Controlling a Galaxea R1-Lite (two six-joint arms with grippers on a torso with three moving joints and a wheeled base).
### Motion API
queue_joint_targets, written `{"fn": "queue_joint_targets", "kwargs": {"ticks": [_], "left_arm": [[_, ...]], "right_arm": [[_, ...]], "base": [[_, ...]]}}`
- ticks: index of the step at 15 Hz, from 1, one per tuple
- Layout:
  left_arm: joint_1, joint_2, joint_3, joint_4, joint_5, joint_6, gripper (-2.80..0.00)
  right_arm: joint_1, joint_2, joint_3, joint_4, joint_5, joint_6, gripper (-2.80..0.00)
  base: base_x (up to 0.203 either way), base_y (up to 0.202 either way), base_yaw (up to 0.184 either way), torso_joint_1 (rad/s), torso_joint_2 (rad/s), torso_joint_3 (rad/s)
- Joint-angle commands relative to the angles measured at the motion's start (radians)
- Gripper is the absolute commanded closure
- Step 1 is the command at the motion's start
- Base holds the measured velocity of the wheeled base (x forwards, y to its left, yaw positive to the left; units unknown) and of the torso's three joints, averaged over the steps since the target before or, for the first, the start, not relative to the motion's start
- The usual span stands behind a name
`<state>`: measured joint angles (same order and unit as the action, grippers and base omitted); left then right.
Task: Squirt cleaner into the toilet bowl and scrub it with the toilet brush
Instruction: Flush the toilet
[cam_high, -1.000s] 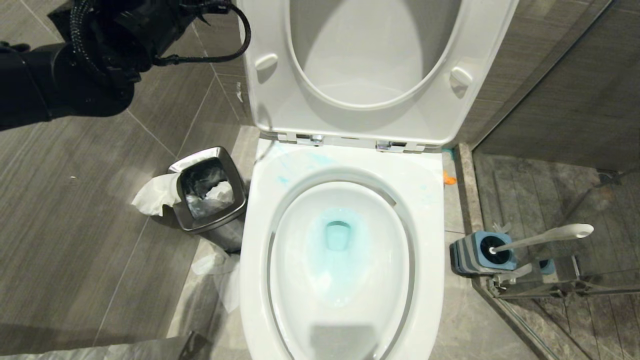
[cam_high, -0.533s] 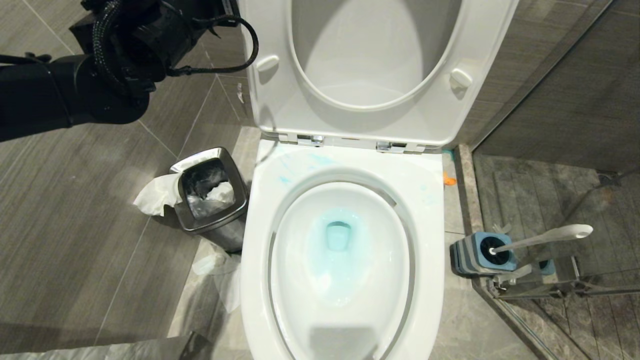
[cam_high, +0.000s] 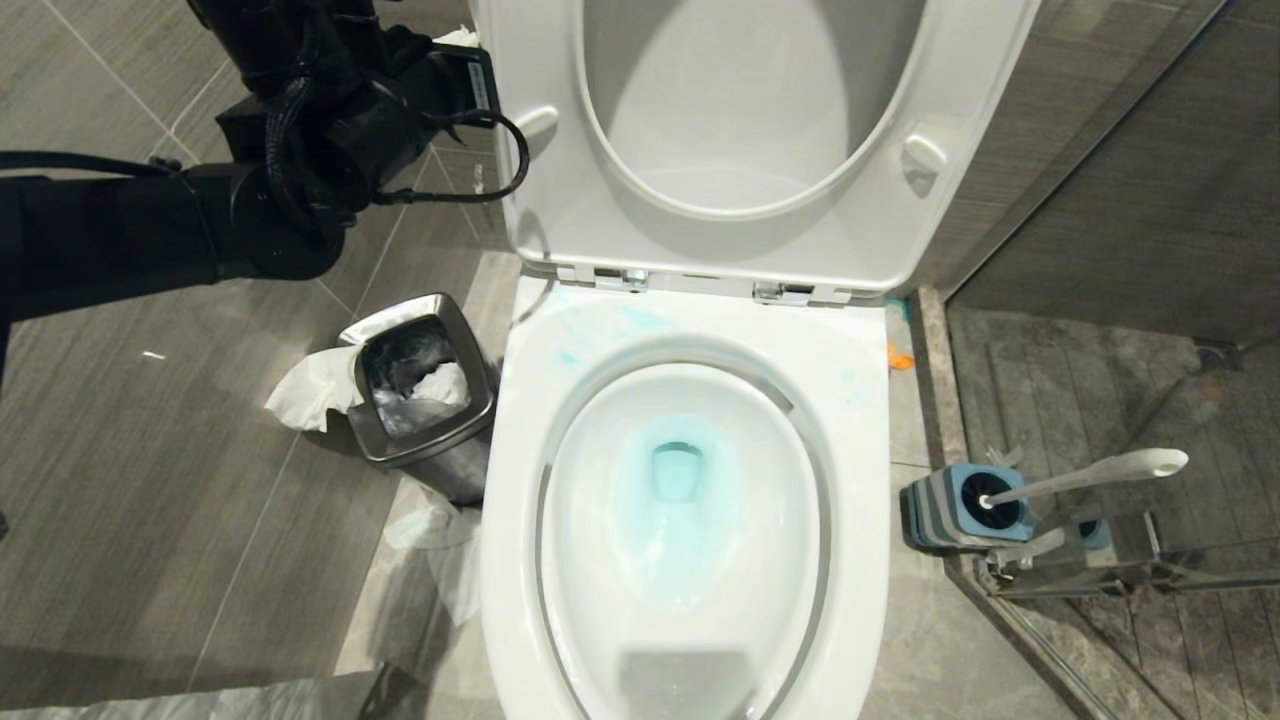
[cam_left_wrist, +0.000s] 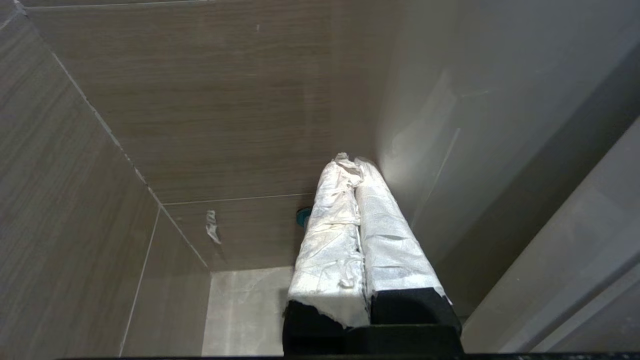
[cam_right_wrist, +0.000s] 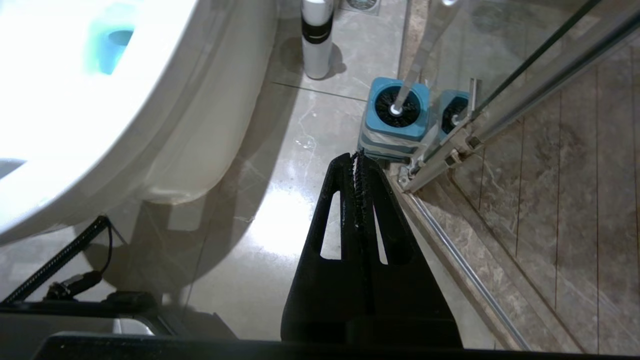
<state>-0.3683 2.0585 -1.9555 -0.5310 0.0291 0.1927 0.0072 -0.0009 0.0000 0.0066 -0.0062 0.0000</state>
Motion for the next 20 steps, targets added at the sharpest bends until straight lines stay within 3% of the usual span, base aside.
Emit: {"fn": "queue_joint_targets", "kwargs": {"ticks": [1,10,12,15,20], "left_arm": [[0.0,0.015,0.0,-0.01,-0.002,0.013,0.0],[0.024,-0.077,0.002,0.012,0.012,0.019,0.0],[0.047,-0.167,0.012,0.127,0.016,0.019,0.0],[0.075,-0.29,0.017,0.405,0.021,0.016,0.0],[0.132,-0.316,0.014,0.421,0.052,0.011,0.0]], "right_arm": [[0.0,0.001,0.0,0.0,0.0,0.0,0.0],[-0.001,0.001,0.0,0.0,0.0,0.0,0.0],[0.0,0.001,0.0,0.0,0.0,0.0,0.0],[0.0,0.001,0.0,0.0,0.0,0.0,0.0],[-0.001,0.001,0.0,0.0,0.0,0.0,0.0]], "base": [[0.0,0.0,0.0,0.0,0.0,0.0],[0.0,0.0,0.0,0.0,0.0,0.0],[0.0,0.0,0.0,0.0,0.0,0.0],[0.0,0.0,0.0,0.0,0.0,0.0],[0.0,0.0,0.0,0.0,0.0,0.0]]}}
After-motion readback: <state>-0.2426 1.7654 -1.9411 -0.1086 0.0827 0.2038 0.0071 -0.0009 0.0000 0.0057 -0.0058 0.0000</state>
